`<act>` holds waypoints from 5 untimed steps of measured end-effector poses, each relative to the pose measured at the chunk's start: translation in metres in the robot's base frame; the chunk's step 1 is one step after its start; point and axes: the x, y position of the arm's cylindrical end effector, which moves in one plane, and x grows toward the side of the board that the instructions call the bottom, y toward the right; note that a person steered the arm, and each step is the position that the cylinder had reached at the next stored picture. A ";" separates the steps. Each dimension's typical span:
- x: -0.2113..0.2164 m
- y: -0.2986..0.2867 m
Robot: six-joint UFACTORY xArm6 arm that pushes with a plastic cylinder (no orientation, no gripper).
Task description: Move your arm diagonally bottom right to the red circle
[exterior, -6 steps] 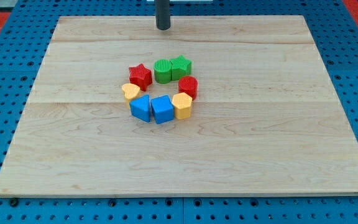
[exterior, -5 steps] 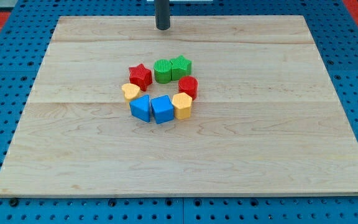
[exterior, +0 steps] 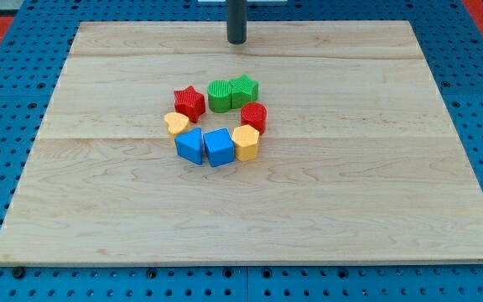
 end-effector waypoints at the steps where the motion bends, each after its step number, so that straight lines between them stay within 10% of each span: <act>1: 0.048 0.014; 3: 0.183 0.102; 5: 0.286 0.021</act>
